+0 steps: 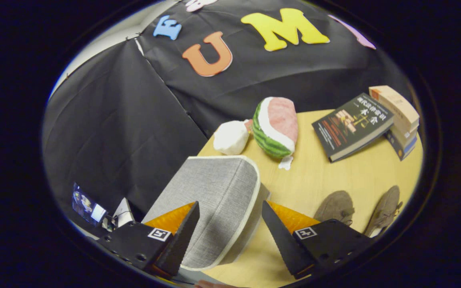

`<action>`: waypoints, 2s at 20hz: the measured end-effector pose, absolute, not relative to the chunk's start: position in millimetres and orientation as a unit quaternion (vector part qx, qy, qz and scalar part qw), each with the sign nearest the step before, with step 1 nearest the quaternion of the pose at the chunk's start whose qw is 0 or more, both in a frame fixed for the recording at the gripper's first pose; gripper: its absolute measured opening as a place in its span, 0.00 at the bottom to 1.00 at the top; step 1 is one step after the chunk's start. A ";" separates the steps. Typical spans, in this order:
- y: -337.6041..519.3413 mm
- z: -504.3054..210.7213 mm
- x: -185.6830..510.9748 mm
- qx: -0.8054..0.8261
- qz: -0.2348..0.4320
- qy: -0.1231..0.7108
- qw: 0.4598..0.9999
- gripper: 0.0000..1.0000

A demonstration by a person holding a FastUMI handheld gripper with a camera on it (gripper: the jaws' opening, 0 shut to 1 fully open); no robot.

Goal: Open the storage box then place both shoes into the box .Put the left shoe in first, then the right shoe, with the right side of both shoes facing outward in a uniform manner.

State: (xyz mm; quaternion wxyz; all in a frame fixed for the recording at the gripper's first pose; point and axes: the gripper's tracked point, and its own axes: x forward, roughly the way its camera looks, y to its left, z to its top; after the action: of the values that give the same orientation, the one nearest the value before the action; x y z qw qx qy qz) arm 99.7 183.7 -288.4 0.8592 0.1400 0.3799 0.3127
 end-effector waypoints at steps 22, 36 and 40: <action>210.8 -286.3 87.3 0.265 0.284 0.519 0.761 0.01; 314.6 -161.0 67.8 0.241 0.305 0.497 0.776 0.00; 378.2 -141.9 63.8 0.267 0.318 0.507 0.755 0.01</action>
State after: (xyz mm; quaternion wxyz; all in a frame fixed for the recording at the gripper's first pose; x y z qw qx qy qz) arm 63.8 378.2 -141.9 0.7550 0.2669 0.5074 0.3182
